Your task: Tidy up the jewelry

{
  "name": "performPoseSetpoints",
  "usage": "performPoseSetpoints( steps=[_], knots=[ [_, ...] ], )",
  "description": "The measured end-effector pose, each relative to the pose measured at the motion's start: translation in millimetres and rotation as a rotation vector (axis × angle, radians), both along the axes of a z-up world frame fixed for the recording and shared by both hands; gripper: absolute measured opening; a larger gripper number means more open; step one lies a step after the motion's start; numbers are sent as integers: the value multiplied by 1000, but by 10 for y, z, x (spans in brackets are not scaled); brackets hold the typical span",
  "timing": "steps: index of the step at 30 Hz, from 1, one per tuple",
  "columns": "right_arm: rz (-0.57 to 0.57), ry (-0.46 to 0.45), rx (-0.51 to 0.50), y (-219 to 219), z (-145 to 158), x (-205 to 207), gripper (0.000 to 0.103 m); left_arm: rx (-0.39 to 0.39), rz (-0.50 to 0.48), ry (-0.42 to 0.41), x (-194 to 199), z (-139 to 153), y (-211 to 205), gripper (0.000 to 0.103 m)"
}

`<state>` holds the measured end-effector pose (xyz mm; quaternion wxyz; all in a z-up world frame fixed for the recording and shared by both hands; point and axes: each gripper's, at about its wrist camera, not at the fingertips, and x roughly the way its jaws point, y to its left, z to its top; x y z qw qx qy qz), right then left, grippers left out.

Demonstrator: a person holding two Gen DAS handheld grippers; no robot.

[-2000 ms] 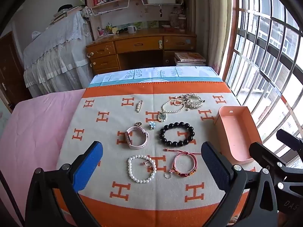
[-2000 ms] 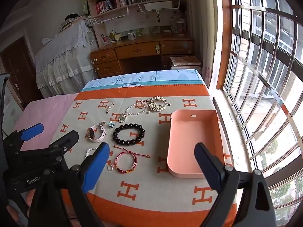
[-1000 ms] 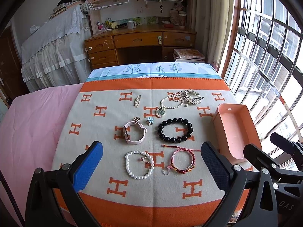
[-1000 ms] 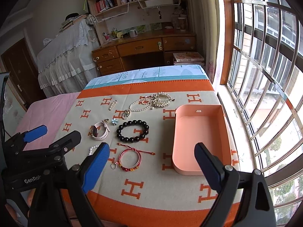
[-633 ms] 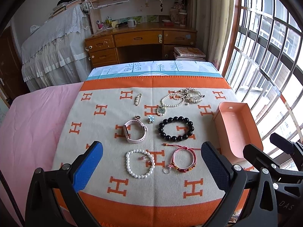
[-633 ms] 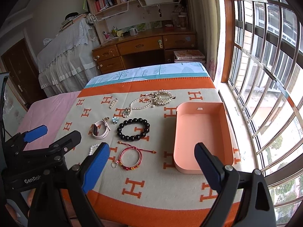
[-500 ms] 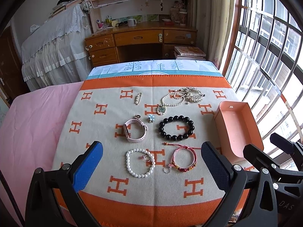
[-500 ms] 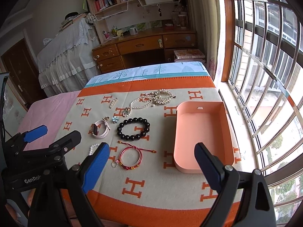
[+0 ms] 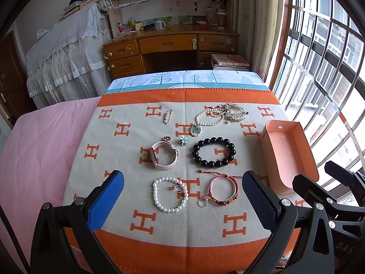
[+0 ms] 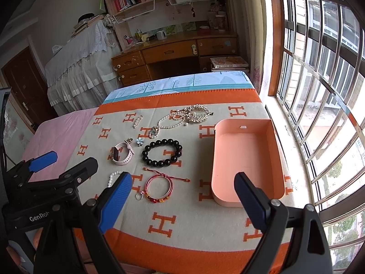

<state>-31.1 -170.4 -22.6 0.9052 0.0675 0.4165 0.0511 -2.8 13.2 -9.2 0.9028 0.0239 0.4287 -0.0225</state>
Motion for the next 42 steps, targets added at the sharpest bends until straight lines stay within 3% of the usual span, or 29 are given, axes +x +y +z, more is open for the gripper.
performPoseSetpoints(
  steps=[29,36,42],
  knots=[
    [41,28,27,28,114,6,92,-23,10,55,32,39,36,102],
    [72,35,12,22,149,160,92,-53,-8,85,190,44,82,102],
    [115,56,22,-41,238,487,92,-85,-20,143,620,115,214,102]
  ],
)
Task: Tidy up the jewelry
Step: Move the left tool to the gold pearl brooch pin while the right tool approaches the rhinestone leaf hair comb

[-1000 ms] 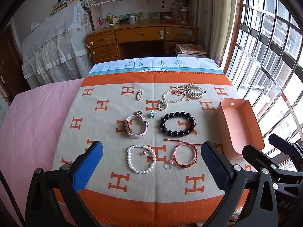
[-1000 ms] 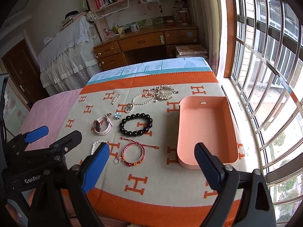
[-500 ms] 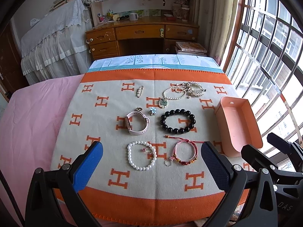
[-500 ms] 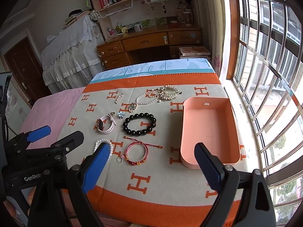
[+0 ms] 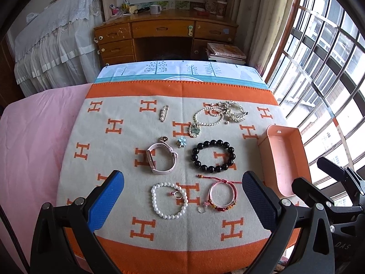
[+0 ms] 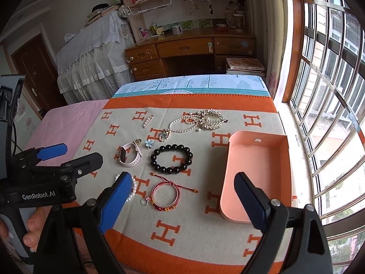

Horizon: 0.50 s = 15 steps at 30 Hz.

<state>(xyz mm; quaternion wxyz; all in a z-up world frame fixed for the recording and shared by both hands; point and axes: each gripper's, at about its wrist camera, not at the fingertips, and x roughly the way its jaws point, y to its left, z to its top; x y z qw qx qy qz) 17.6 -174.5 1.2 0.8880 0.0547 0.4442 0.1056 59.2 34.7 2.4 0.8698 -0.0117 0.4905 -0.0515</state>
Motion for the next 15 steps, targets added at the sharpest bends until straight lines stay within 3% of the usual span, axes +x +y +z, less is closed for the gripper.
performPoseSetpoints(
  steps=[6,10,15],
  knots=[
    [-16,-19,-5,-158,197,470,92,-46,24,-2,509,94,231,102],
    [-9,-12,-42,-191,268,835,92,-107,0,67,847,121,343,102],
    [-6,47,-35,-219,177,1320,92,-47,-15,60,1163,104,352,102]
  ],
)
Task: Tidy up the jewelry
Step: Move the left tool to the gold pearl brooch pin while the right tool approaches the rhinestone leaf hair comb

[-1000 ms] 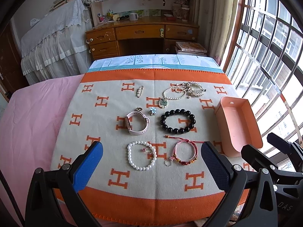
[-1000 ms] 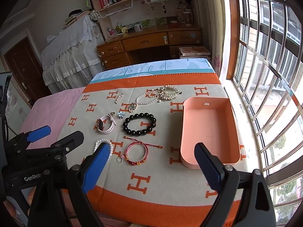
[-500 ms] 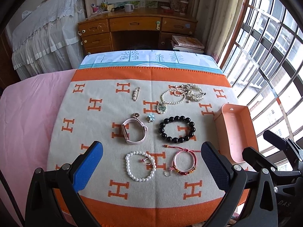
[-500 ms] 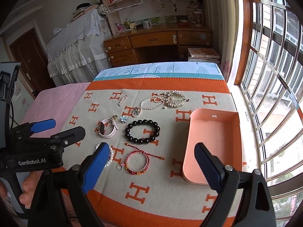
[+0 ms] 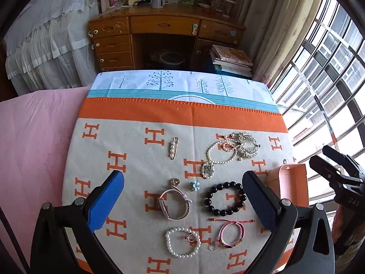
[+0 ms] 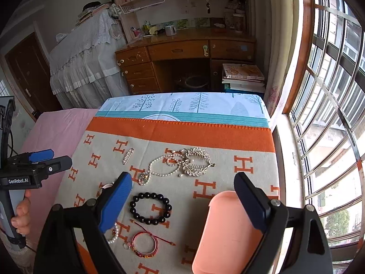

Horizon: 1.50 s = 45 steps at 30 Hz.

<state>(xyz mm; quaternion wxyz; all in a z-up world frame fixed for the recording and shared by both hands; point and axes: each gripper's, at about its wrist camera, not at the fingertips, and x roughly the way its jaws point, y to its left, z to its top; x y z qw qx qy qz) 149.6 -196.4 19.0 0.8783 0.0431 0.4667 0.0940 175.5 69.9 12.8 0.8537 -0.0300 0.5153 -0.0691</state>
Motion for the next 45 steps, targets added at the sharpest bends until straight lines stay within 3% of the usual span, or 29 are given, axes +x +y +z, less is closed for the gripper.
performPoseSetpoints(
  steps=[3,8,15,19,22,27,33,37,42,45],
  knots=[
    [8,48,-2,5,-168,252,92,43,-22,28,161,-132,-45,102],
    [-5,154,-31,3,-598,638,91,69,-41,119,382,-598,-72,101],
    [-47,310,-31,-106,-1210,1099,77,37,27,239,751,-1231,76,83],
    [-42,392,-31,-153,-1499,1313,57,13,33,292,928,-1468,91,68],
    [-9,424,-58,-111,-1637,1373,53,12,28,320,1008,-1594,44,59],
    [47,405,-81,-69,-1657,1382,51,0,19,351,1109,-1721,-9,45],
    [115,413,-118,-14,-1669,1353,50,22,41,357,1279,-1802,-142,44],
    [97,456,-130,-38,-1672,1345,50,56,56,358,1348,-1812,-210,43],
    [123,434,-234,15,-1597,1235,50,109,50,354,1441,-1848,-379,43],
    [90,442,-190,-76,-1547,1255,50,110,64,352,1475,-1861,-439,43]
  ],
)
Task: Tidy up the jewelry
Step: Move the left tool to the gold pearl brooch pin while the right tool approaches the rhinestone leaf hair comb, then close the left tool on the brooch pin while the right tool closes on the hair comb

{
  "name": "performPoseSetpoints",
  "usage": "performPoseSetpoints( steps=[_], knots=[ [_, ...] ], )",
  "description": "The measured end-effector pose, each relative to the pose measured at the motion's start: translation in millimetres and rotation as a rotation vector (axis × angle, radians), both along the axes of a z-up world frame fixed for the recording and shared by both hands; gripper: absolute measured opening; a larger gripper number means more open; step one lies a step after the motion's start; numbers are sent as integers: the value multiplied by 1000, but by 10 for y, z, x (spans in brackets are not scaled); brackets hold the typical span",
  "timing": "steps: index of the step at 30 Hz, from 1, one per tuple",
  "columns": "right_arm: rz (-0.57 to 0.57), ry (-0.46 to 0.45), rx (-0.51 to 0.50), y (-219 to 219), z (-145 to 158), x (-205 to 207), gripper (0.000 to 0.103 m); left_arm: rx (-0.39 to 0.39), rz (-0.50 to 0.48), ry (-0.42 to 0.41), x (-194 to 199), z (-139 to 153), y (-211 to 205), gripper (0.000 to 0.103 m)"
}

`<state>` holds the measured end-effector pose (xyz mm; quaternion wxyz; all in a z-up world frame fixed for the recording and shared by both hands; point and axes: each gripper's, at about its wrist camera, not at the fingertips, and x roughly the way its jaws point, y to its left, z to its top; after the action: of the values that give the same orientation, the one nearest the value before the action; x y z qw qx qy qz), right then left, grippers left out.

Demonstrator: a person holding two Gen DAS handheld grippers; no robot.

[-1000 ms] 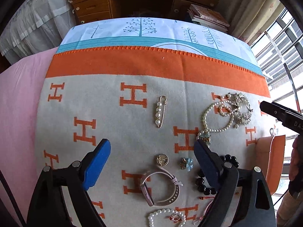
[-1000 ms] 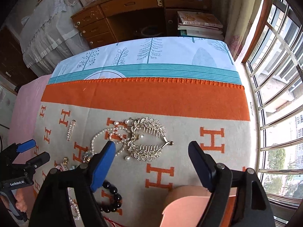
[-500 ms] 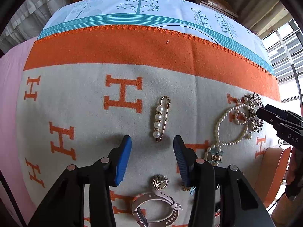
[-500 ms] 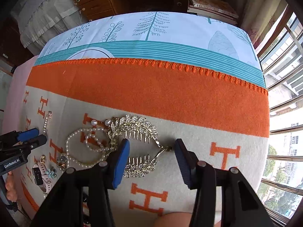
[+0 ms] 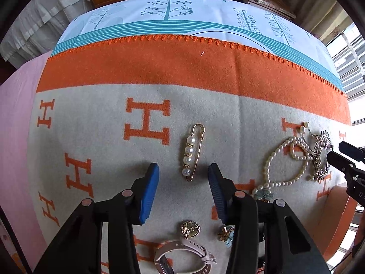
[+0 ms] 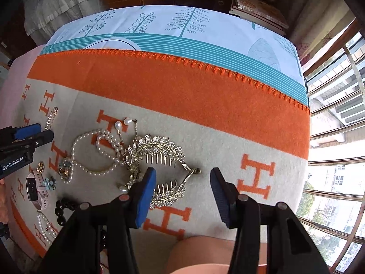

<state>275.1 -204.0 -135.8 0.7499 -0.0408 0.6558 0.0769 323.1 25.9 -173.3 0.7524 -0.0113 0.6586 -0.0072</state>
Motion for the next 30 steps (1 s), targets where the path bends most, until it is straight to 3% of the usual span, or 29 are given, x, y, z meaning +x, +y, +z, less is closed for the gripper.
performPoseSetpoints(
  steps=[2,4,7,10,16,25,30],
  knots=[
    [-47,6,61,-76,52,2,50,1,7,-7,21,4,-37,34],
    [-59,6,123,-103,114,-7,50,-3,4,-11,33,6,-76,15],
    [-76,10,186,-43,177,-7,50,1,2,-12,34,10,-173,10],
    [-102,33,233,45,146,-16,49,2,-3,-12,0,25,-245,9],
    [-60,86,191,319,-2,-137,25,-24,-1,-9,19,-15,-292,9],
    [-27,71,55,476,-98,-97,22,-41,-1,-10,1,6,-241,9],
    [23,45,-12,577,-130,-102,19,-53,0,-14,-130,62,20,9]
  ],
)
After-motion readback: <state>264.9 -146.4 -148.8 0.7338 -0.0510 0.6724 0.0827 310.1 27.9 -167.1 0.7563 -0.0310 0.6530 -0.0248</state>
